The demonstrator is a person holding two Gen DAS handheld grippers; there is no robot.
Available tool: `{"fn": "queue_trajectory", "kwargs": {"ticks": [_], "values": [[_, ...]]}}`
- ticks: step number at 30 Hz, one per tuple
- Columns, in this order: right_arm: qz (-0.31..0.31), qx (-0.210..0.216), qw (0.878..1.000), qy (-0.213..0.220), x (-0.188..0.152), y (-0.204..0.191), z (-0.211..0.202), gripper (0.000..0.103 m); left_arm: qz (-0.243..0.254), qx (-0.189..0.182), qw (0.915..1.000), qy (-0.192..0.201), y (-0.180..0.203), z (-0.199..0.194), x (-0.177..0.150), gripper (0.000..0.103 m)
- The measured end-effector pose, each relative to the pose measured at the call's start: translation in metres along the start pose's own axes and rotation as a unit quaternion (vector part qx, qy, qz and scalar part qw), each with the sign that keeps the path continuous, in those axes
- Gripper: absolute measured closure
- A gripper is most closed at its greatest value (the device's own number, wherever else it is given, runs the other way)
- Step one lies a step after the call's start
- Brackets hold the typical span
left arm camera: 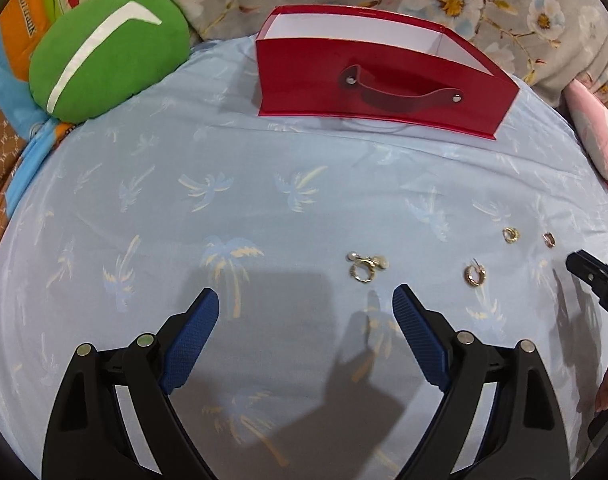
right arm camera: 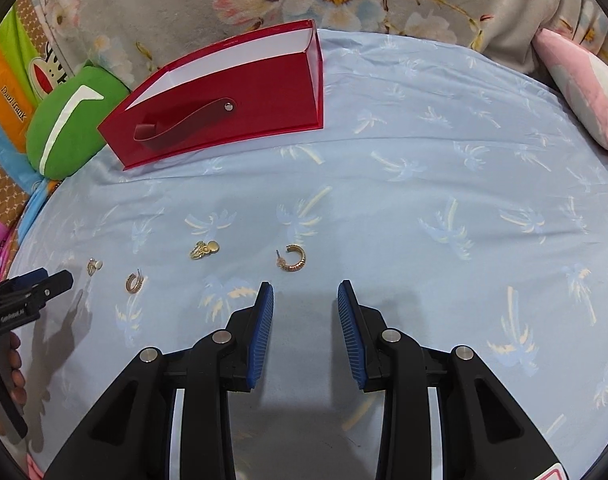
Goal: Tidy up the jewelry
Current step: 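Withdraw both tools from the box toward the earrings on the sheet, then grasp a gold hoop earring with the left tool while the right tool grasps another hoop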
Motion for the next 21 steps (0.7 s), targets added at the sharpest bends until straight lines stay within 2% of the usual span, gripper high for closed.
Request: {"fn": "queue_trajectory", "kwargs": {"ticks": [4, 14, 17, 19, 21], "values": [[-0.001, 0.003, 1.000, -0.002, 0.005, -0.005, 0.008, 0.070, 0.018, -0.025, 0.9995, 0.003, 0.020, -0.005, -0.003, 0.017], [-0.011, -0.009, 1.000, -0.002, 0.020, -0.014, 0.021, 0.070, 0.063, -0.052, 0.9967, -0.003, 0.075, 0.006, 0.004, 0.017], [-0.015, -0.019, 1.000, -0.001, 0.023, -0.015, 0.024, 0.074, 0.064, -0.056, 0.9964, -0.008, 0.082, 0.012, 0.007, 0.017], [-0.019, -0.023, 1.000, -0.001, 0.022, -0.015, 0.024, 0.084, 0.064, -0.058, 0.9962, -0.010, 0.086, 0.014, 0.008, 0.017], [-0.021, -0.021, 1.000, -0.002, 0.022, -0.015, 0.023, 0.087, 0.064, -0.059, 0.9961, -0.012, 0.088, 0.017, 0.009, 0.018]]}}
Point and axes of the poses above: each gripper's, at about its wrist camera, not at the fingertips, and z roughly the way its jaws point, y to its right, x to its top, the point moved 2 cm from there along z, roughly the way its jaws point, and after that the axes turned 15 degrees about -y, right-handed, at the moved point
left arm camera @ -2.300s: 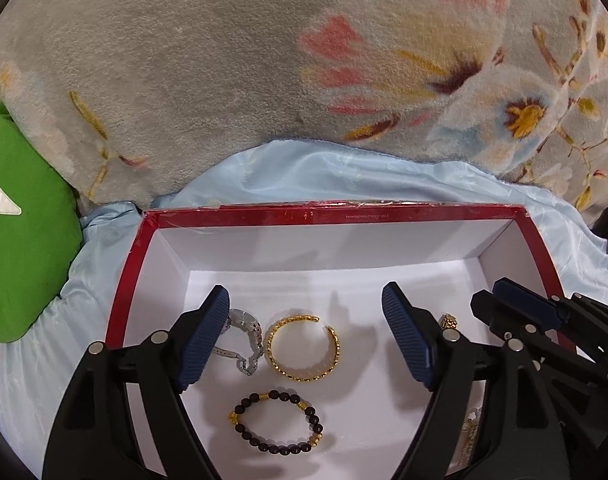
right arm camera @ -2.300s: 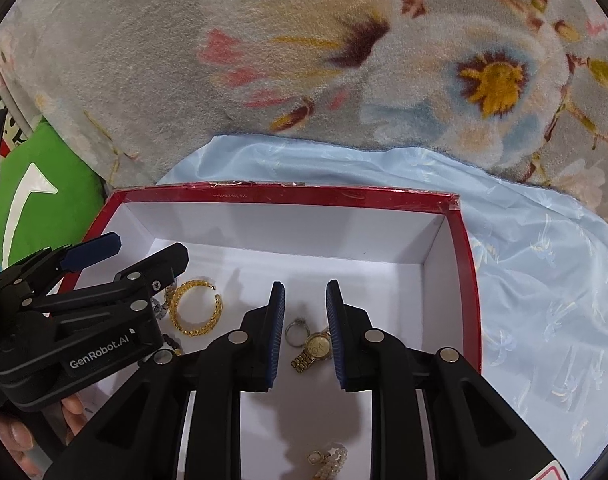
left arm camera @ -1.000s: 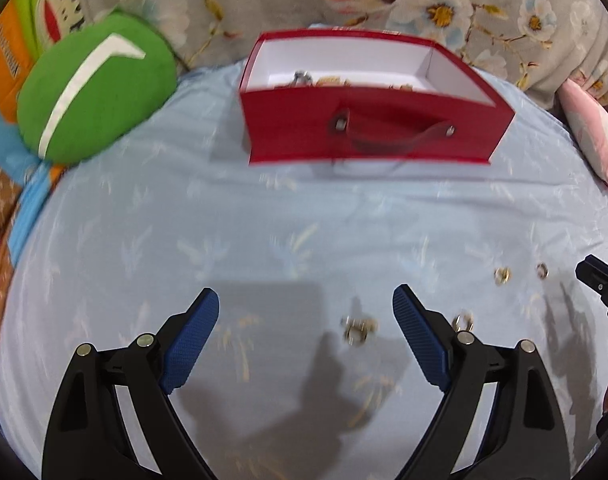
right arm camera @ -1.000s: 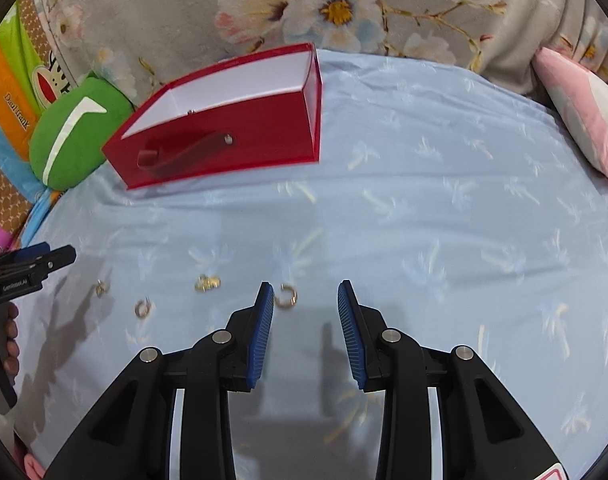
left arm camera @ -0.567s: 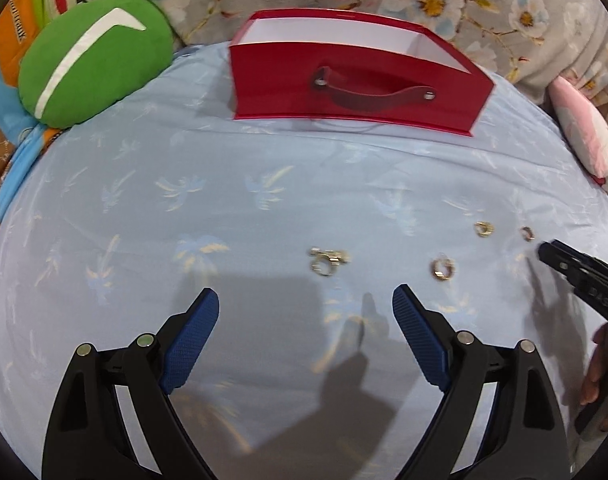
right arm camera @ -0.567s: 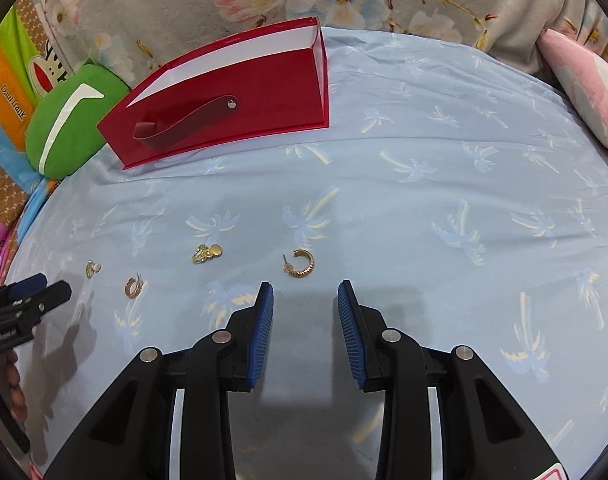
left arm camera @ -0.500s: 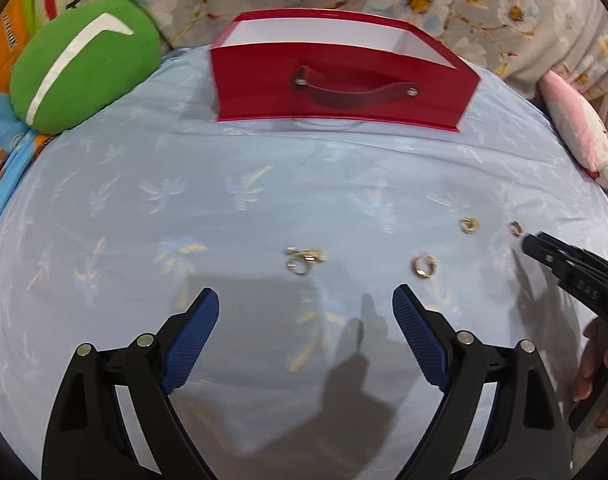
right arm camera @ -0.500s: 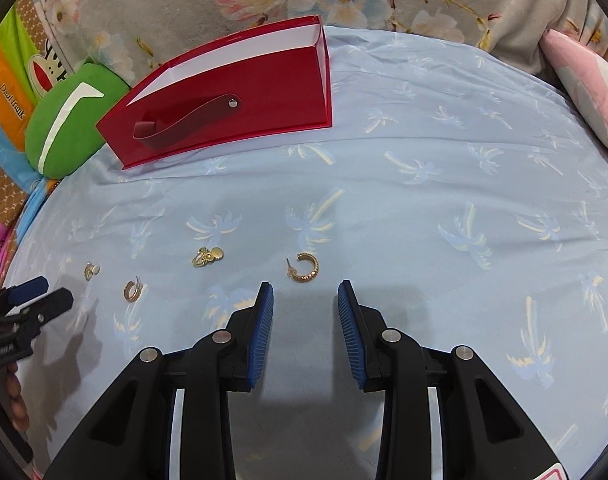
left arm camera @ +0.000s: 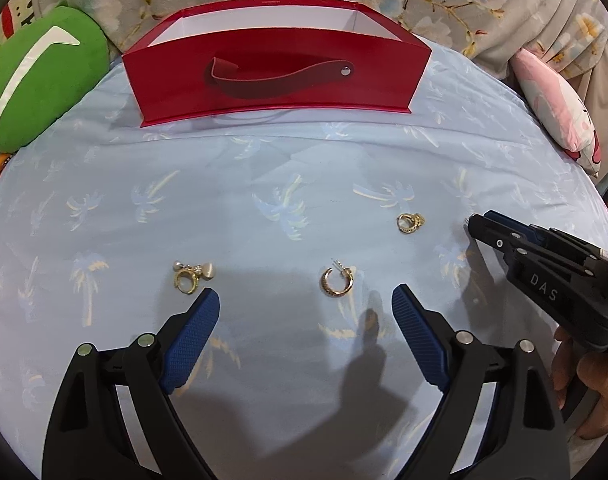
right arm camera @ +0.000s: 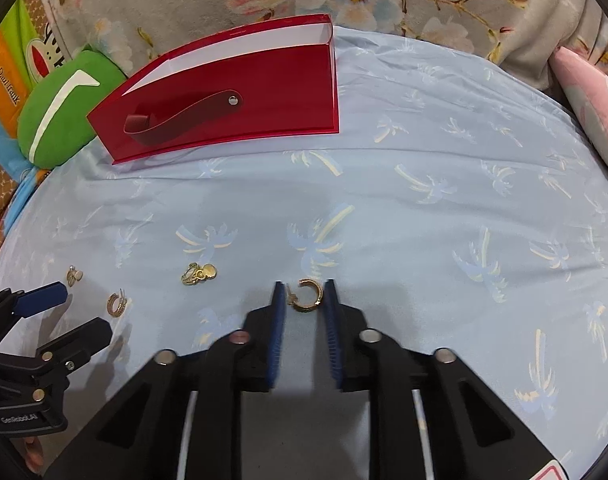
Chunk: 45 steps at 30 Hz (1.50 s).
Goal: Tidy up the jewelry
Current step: 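Grasp a gold hoop earring with the left tool while the right tool grasps another hoop, then carry both gold hoop earrings into the red box with both tools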
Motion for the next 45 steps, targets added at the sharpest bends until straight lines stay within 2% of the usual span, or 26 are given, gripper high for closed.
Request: {"fn": "queue_trajectory", "kwargs": {"ticks": [5, 11, 14, 16, 24, 28, 33, 36, 38, 42, 44, 45], "values": [[0.004, 0.001, 1.000, 0.007, -0.003, 0.002, -0.005, 0.087, 0.001, 0.000, 1.0000, -0.005, 0.003, 0.006, 0.001, 0.026], [0.019, 0.009, 1.000, 0.010, -0.011, 0.009, -0.014, 0.087, 0.000, 0.018, 0.9998, 0.005, 0.006, 0.008, 0.004, 0.034], [0.024, 0.013, 1.000, 0.011, -0.014, 0.012, -0.019, 0.087, 0.001, 0.020, 0.9998, 0.008, 0.007, 0.007, 0.003, 0.044], [0.026, 0.015, 0.999, 0.011, -0.016, 0.012, -0.021, 0.087, 0.000, 0.014, 0.9999, 0.009, 0.006, 0.005, 0.003, 0.054], [0.028, 0.022, 0.999, 0.013, -0.019, 0.012, -0.023, 0.087, 0.002, 0.002, 1.0000, 0.009, 0.006, 0.004, 0.003, 0.074], [0.028, 0.024, 0.999, 0.014, -0.020, 0.011, -0.024, 0.087, 0.010, 0.000, 0.9999, 0.009, 0.010, 0.004, 0.003, 0.088], [0.028, 0.025, 0.999, 0.013, -0.021, 0.009, -0.025, 0.087, 0.015, -0.005, 0.9998, 0.010, 0.012, 0.005, 0.003, 0.088], [0.029, 0.026, 0.999, 0.013, -0.021, 0.009, -0.025, 0.087, 0.017, -0.020, 0.9996, 0.009, 0.013, 0.005, 0.004, 0.075], [0.029, 0.027, 0.999, 0.013, -0.021, 0.009, -0.025, 0.087, 0.023, -0.014, 0.9996, 0.011, 0.016, 0.005, 0.005, 0.073], [0.029, 0.028, 0.999, 0.012, -0.021, 0.008, -0.024, 0.087, 0.031, 0.000, 0.9993, 0.019, 0.021, 0.008, 0.007, 0.073], [0.029, 0.028, 0.999, 0.011, -0.021, 0.007, -0.024, 0.087, 0.029, 0.000, 0.9994, 0.020, 0.020, 0.009, 0.009, 0.077], [0.029, 0.028, 0.999, 0.011, -0.021, 0.007, -0.024, 0.087, 0.028, -0.001, 0.9994, 0.020, 0.019, 0.009, 0.010, 0.084]]}}
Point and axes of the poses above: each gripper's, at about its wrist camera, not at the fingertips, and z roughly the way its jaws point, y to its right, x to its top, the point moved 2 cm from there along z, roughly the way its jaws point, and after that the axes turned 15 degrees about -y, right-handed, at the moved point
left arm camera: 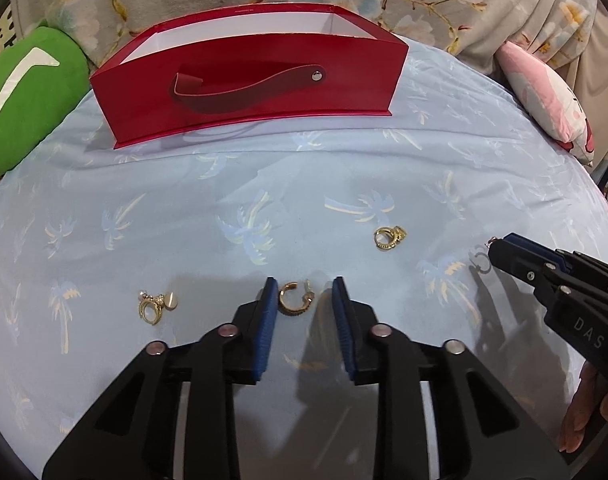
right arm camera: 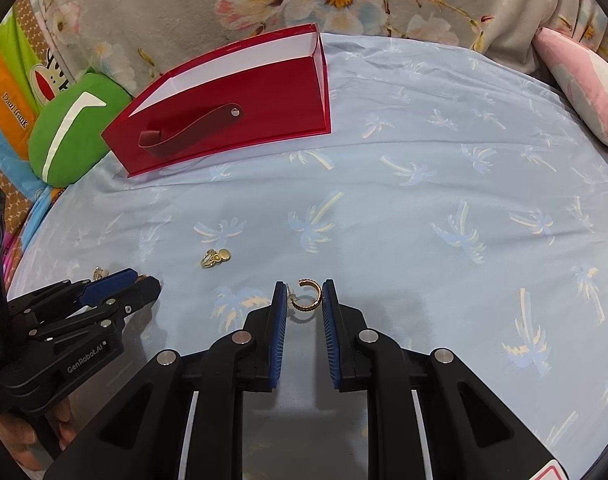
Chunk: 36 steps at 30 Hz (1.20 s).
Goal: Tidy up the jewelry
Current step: 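Carry both gold hoop earrings into the red box with both tools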
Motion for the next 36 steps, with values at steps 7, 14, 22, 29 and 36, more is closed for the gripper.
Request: {"fn": "queue_trajectory", "kwargs": {"ticks": [7, 14, 22, 29, 36], "values": [[-0.001, 0.005, 1.000, 0.003, 0.001, -0.002, -0.001, 0.087, -0.010, -0.015, 0.9998, -0.001, -0.006, -0.004, -0.002, 0.085], [-0.010, 0.023, 0.999, 0.023, 0.009, -0.011, -0.020, 0.087, -0.019, -0.015, 0.9994, 0.026, -0.016, -0.034, 0.004, 0.085], [-0.043, 0.032, 0.996, 0.068, 0.040, -0.033, -0.053, 0.087, -0.034, 0.025, 0.9956, 0.083, -0.048, -0.080, 0.033, 0.085], [-0.083, 0.043, 0.989, 0.116, 0.103, -0.060, -0.082, 0.087, -0.045, 0.057, 0.9893, 0.126, -0.084, -0.114, 0.088, 0.085], [-0.096, 0.043, 0.987, 0.120, 0.179, -0.079, -0.069, 0.087, -0.038, 0.069, 0.9865, 0.143, -0.101, -0.124, 0.156, 0.085]]}}
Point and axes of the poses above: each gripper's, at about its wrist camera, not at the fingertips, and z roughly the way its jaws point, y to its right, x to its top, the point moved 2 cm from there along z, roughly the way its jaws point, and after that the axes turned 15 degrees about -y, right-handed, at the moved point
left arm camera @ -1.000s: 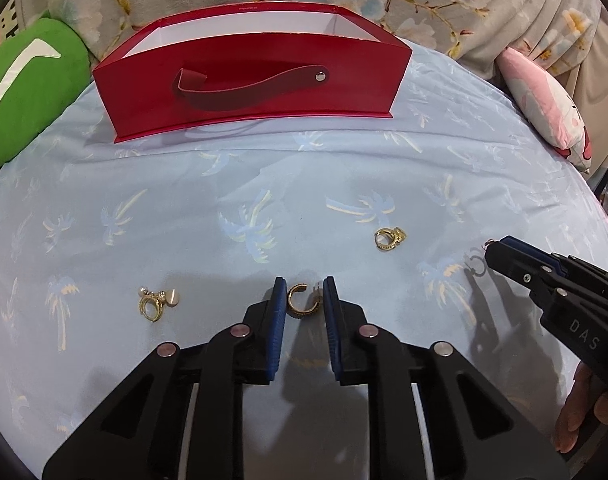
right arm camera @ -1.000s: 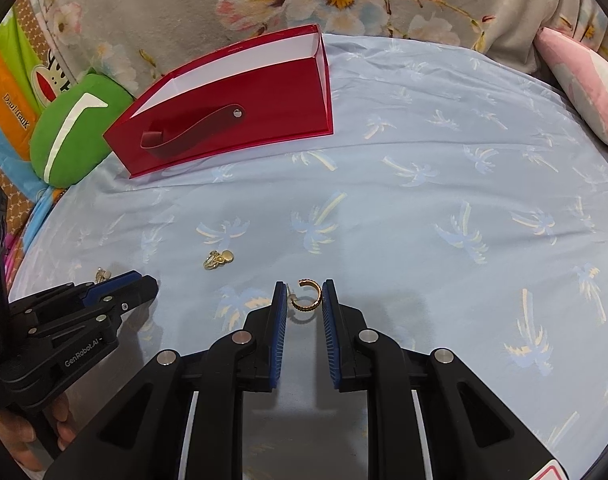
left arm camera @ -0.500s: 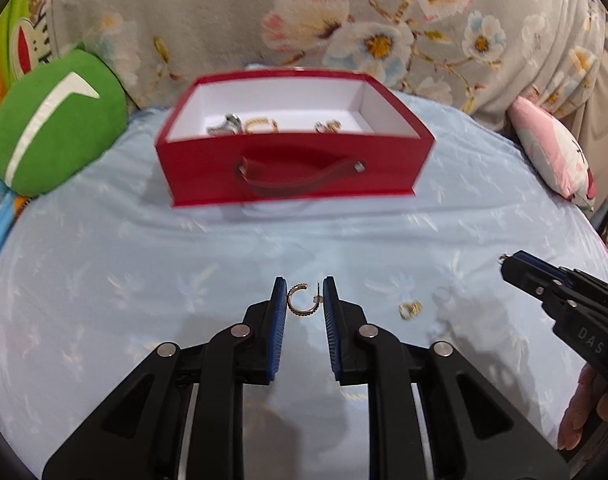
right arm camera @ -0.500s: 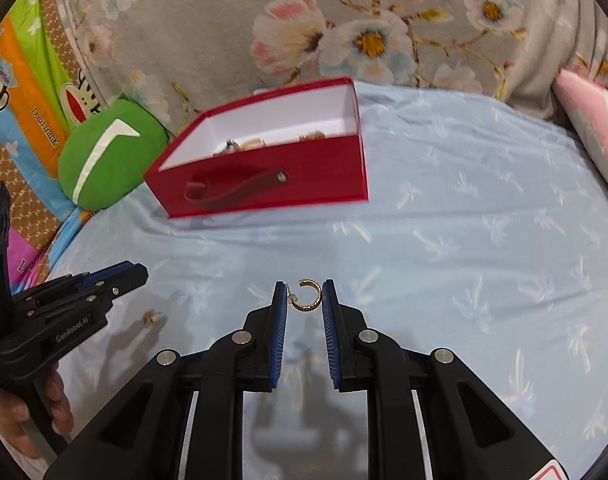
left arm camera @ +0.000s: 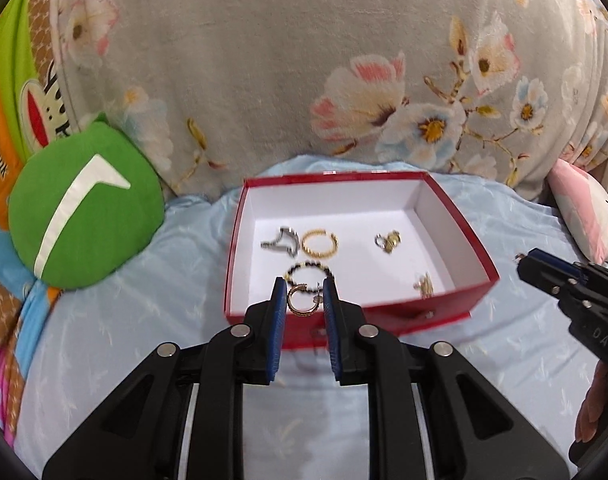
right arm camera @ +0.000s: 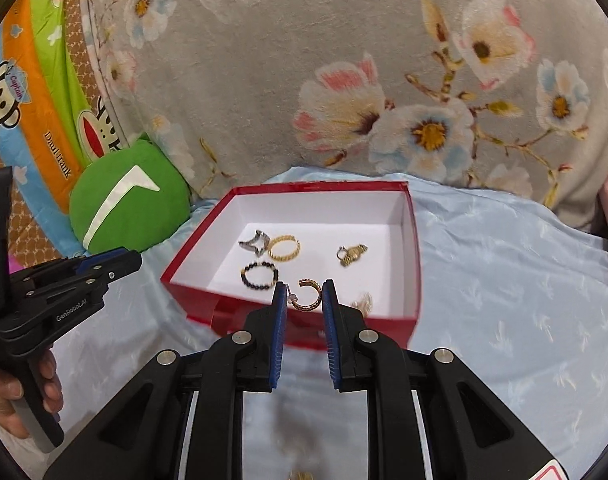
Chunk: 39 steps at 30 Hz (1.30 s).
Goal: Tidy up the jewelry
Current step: 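Carry both gold hoop earrings into the red box with both tools, then open both tools to drop the hoop earrings in the box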
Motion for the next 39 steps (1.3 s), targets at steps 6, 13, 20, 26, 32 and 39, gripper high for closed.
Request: {"fn": "queue_trajectory", "kwargs": {"ticks": [6, 13, 20, 26, 32, 39], "values": [[0.016, 0.008, 1.000, -0.024, 0.045, 0.011, 0.053, 0.087, 0.000, -0.009, 0.9999, -0.011, 0.004, 0.043, 0.047, 0.085], [0.034, -0.002, 0.997, -0.062, 0.069, 0.035, 0.113, 0.087, 0.005, -0.024, 0.9980, -0.058, 0.021, 0.112, 0.073, 0.085], [0.039, -0.016, 0.996, -0.079, 0.074, 0.052, 0.145, 0.087, 0.016, -0.032, 0.9958, -0.084, 0.042, 0.156, 0.083, 0.085], [0.034, -0.019, 0.996, -0.083, 0.077, 0.058, 0.155, 0.086, 0.010, -0.033, 0.9948, -0.096, 0.047, 0.177, 0.086, 0.085], [0.037, -0.018, 0.996, -0.077, 0.080, 0.064, 0.156, 0.085, -0.007, -0.037, 0.9951, -0.092, 0.045, 0.184, 0.088, 0.071], [0.042, -0.017, 0.997, -0.067, 0.081, 0.068, 0.152, 0.085, -0.023, -0.036, 0.9962, -0.076, 0.037, 0.179, 0.091, 0.062]]}}
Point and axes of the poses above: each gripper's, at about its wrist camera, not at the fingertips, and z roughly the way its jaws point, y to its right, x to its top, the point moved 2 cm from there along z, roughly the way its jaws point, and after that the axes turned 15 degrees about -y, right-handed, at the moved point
